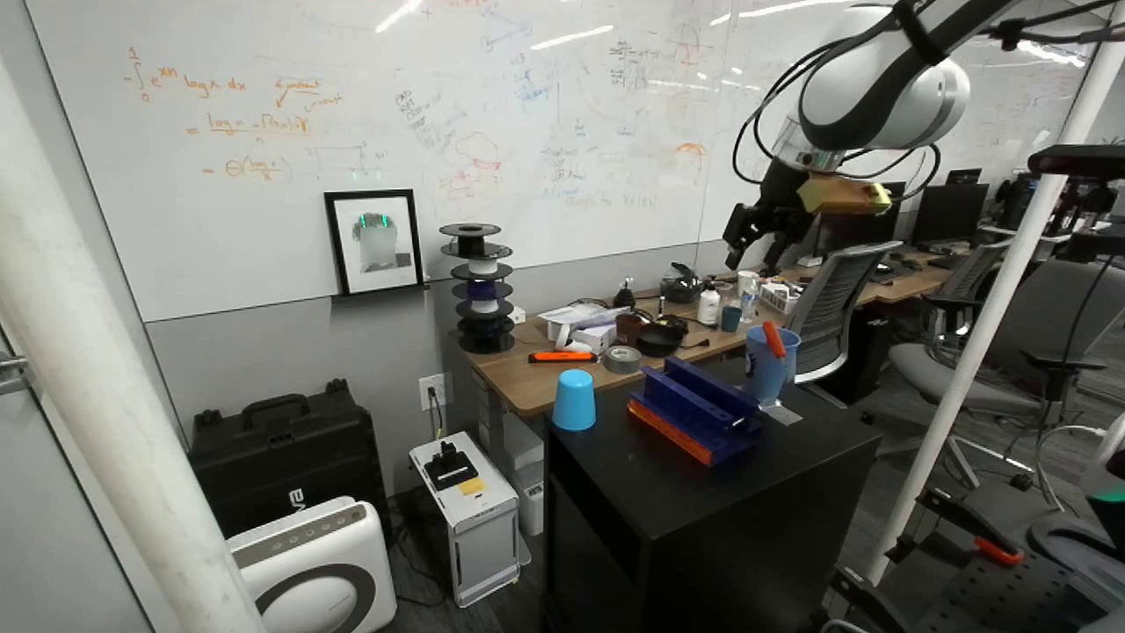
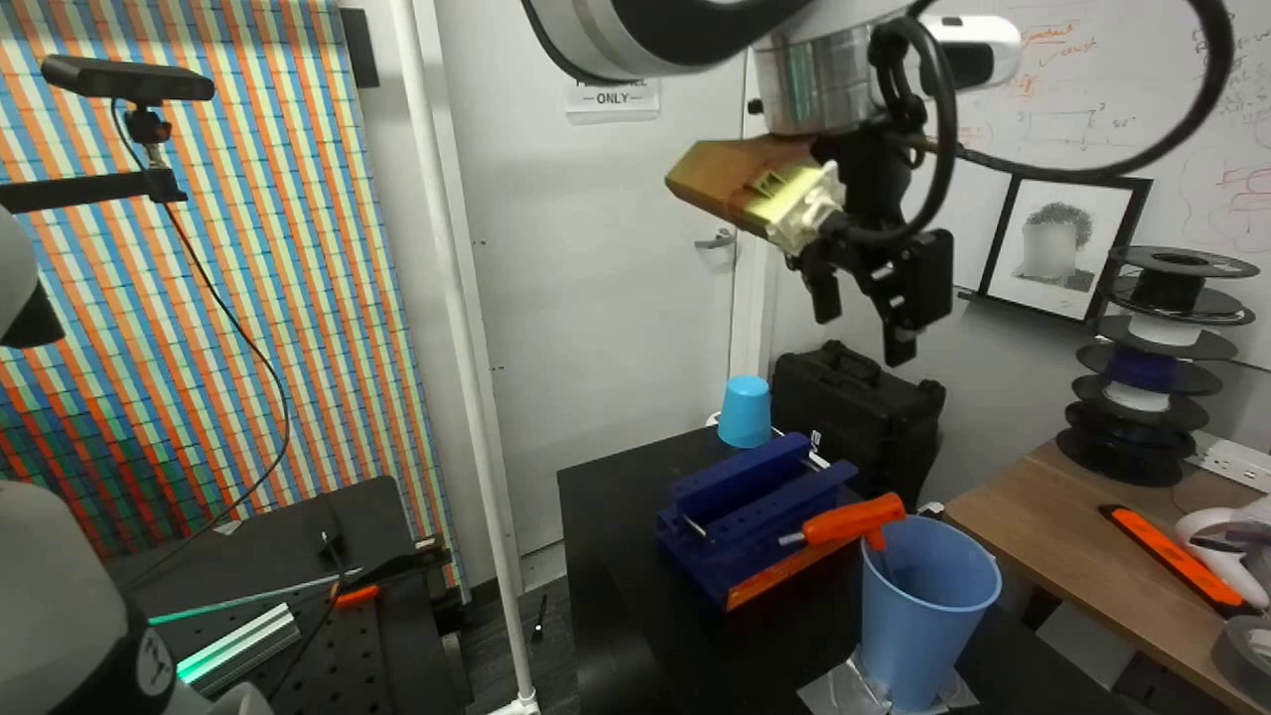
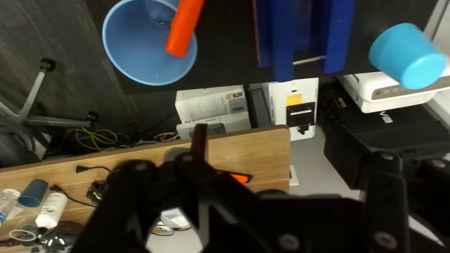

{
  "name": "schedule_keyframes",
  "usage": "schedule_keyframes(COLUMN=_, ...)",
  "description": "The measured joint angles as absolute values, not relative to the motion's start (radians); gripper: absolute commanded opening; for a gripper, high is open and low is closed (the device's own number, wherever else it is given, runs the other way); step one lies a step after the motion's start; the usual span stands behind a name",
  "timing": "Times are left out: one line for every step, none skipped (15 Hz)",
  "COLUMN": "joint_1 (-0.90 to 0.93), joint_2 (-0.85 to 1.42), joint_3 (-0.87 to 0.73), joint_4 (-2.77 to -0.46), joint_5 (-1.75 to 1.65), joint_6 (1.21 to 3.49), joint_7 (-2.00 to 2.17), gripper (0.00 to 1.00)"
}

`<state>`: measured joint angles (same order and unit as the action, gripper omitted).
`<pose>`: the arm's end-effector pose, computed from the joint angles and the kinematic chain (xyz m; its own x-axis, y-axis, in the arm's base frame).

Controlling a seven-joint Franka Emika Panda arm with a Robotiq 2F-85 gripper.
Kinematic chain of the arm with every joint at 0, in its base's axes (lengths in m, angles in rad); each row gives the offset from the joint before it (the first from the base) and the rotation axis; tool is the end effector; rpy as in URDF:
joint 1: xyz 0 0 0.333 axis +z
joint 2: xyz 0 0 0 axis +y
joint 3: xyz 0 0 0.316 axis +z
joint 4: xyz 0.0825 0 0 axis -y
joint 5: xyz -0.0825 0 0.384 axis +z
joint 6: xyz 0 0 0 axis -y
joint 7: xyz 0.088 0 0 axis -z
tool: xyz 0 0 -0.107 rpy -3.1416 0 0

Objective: Put the orange object in the cup

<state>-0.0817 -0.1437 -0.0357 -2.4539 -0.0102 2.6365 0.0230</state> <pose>0.4900 -0.0576 0.3866 0.9388 -0.1262 0.3204 -0.1316 -0.9913 -0.0049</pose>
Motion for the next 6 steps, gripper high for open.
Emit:
schedule_keyframes(joint_1=-0.063, joint_2=-0.198, joint_3=-0.039, joint_4=-2.486, joint_5=0.050, joint_6=2.606, joint_7=-0.041, gripper=1.00)
schedule_keyframes(joint_1=-0.038, joint_2=-0.247, joint_3=-0.048, joint_4=-2.514, joint_5=0.118, joint_6=2.557, joint_7=-0.114, gripper=1.00)
schedule_keyframes(joint_1=-0.013, joint_2=-0.289, joint_3=-0.060, joint_4=-2.535, joint_5=0.173, joint_6=2.496, joint_7=-0.173, gripper=1.00)
schedule_keyframes(joint_1=0.008, joint_2=-0.325, joint_3=-0.074, joint_4=-2.550, joint_5=0.212, joint_6=2.427, joint_7=-0.218, gripper=1.00)
schedule_keyframes(joint_1=0.022, joint_2=-0.355, joint_3=-0.088, joint_4=-2.562, joint_5=0.234, joint_6=2.347, joint_7=-0.248, gripper=1.00)
schedule_keyframes(joint_1=0.027, joint_2=-0.377, joint_3=-0.100, joint_4=-2.569, joint_5=0.241, joint_6=2.262, joint_7=-0.264, gripper=0.99)
